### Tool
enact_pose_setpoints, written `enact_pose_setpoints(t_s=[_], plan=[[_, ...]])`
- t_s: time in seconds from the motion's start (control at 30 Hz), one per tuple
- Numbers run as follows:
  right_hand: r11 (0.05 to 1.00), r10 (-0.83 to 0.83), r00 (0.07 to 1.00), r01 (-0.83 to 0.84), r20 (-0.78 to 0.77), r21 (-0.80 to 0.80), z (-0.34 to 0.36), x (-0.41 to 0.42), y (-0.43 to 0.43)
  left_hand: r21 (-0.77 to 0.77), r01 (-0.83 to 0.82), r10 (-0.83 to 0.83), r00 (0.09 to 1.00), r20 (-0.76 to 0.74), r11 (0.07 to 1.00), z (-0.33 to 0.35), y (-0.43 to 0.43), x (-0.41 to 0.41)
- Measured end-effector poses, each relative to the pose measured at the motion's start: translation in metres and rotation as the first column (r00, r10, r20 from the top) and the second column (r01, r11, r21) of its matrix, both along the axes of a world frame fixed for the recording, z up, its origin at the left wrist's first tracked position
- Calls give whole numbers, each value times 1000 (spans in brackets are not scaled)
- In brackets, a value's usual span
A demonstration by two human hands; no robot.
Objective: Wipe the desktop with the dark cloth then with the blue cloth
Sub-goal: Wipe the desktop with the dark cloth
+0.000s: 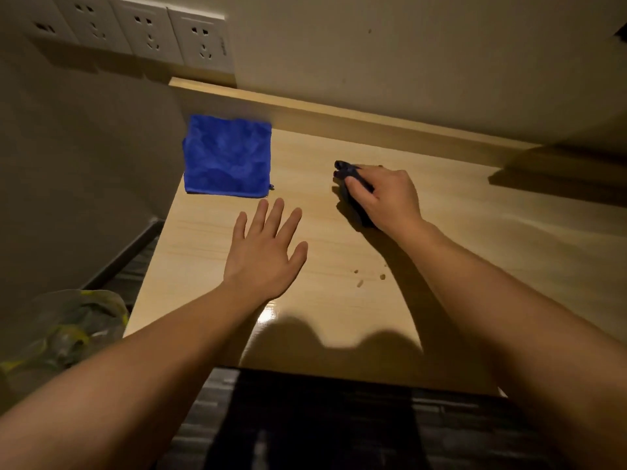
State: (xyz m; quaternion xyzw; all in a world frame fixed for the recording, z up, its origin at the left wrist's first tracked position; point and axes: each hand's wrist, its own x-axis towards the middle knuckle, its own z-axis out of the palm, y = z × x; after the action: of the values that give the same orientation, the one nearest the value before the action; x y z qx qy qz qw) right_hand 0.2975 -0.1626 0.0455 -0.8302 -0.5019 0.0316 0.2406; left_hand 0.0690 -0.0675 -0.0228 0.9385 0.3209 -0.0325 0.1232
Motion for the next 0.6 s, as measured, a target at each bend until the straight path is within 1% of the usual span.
enact_pose_setpoints(t_s=[0.1, 0.17, 0.23, 0.4, 0.6], plan=[[984, 120, 985, -102, 125, -146, -12, 51, 38, 10, -22, 22, 1000, 5, 1000, 1, 2, 2], [953, 189, 973, -149, 134, -264, -29, 73, 53, 15, -32, 32, 999, 3, 999, 0, 3, 4], [916, 244, 964, -193, 105, -352, -44, 86, 57, 24, -38, 38, 999, -8, 999, -1, 3, 6], [872, 311, 944, -237, 110, -429, -53, 87, 56, 46, -46, 47, 998, -32, 998, -3, 7, 7], [867, 328, 939, -256, 102, -428, -56, 67, 27, 41, -62, 64, 997, -41, 997, -1, 6, 11]])
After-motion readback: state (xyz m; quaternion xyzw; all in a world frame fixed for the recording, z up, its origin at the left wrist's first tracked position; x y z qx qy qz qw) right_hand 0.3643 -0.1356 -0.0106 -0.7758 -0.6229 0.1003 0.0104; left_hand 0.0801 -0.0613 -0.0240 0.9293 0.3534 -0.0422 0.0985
